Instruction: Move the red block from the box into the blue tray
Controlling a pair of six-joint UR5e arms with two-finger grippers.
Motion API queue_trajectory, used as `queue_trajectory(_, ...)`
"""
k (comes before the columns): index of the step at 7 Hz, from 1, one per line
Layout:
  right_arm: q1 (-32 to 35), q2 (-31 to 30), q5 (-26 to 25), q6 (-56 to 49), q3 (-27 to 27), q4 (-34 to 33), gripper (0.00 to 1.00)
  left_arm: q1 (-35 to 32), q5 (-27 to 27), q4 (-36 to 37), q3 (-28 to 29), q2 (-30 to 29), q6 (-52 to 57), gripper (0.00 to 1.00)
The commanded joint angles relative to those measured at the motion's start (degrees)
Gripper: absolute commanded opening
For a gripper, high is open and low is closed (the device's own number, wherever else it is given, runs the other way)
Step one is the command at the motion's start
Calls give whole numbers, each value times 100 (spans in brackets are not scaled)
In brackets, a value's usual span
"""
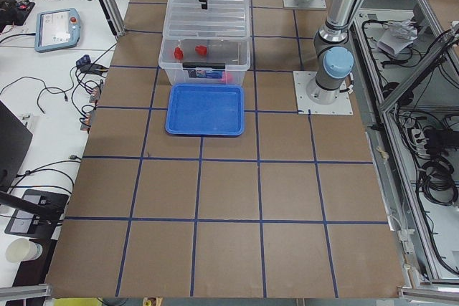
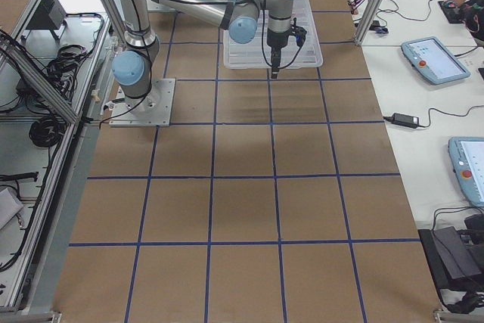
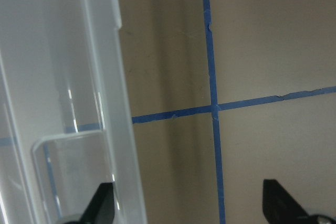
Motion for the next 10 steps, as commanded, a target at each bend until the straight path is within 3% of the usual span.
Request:
queue_trajectory(1, -153, -47, -30, -37, 11, 10, 100, -3, -37, 0, -8, -10, -151, 100)
queue_trajectory(4, -372, -56, -205, -133, 47, 19, 100, -73, -54, 52, -157, -19, -635, 100)
queue_trajectory(7, -488, -56, -214, -608, 55, 19, 100, -143, -54, 263, -463, -212, -460, 100)
queue_trajectory(9, -479, -82, -197, -617, -75, 27, 100, -126, -54, 1566, -1252, -361, 195, 100)
queue_trajectory(10, -435, -152, -75, -565, -189, 19, 100, -109, -37, 1738, -1604, -397, 408, 100)
